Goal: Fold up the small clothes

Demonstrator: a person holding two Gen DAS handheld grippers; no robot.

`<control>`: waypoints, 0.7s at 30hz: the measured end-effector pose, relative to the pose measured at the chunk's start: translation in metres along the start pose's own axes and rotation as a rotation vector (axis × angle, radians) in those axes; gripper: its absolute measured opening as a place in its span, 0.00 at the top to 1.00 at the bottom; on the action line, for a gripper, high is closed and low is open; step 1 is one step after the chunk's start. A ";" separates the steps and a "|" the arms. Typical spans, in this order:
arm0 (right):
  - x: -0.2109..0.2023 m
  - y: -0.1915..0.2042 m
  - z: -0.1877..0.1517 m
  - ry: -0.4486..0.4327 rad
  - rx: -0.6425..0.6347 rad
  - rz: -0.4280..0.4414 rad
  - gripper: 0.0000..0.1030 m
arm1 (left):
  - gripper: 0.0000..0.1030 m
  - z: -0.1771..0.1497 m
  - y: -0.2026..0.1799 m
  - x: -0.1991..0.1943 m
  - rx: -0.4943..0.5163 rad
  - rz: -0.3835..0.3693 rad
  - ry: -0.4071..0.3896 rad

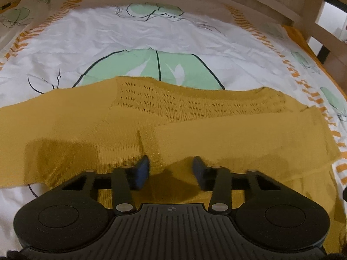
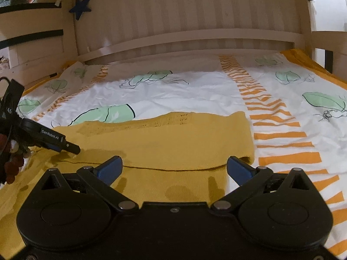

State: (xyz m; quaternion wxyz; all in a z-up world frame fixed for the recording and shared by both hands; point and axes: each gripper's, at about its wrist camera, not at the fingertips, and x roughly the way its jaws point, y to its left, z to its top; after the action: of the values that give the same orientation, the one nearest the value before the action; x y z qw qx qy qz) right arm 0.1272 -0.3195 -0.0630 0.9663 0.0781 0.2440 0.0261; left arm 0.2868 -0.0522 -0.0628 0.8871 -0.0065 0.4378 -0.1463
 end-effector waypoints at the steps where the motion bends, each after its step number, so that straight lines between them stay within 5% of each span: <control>1: 0.001 0.000 0.000 0.003 0.002 0.000 0.01 | 0.73 0.001 -0.002 0.000 0.000 0.005 -0.002; 4: 0.002 0.000 -0.001 0.009 0.007 0.008 0.01 | 0.97 0.004 -0.006 -0.001 -0.010 0.032 -0.006; 11: 0.001 0.004 -0.001 0.021 -0.008 0.022 0.01 | 0.97 0.020 0.012 -0.048 -0.065 0.014 -0.153; 14: 0.003 0.005 -0.002 0.036 0.001 0.032 0.01 | 0.97 0.027 0.027 -0.065 -0.043 0.060 -0.220; 21: 0.010 0.006 -0.006 0.082 0.005 0.041 0.01 | 0.97 0.023 0.057 -0.043 -0.065 0.108 -0.140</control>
State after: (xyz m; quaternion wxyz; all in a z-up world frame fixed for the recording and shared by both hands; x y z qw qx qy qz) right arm 0.1331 -0.3118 -0.0718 0.9545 0.0843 0.2820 0.0483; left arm 0.2946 0.0110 -0.0230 0.9213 -0.0219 0.3792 -0.0829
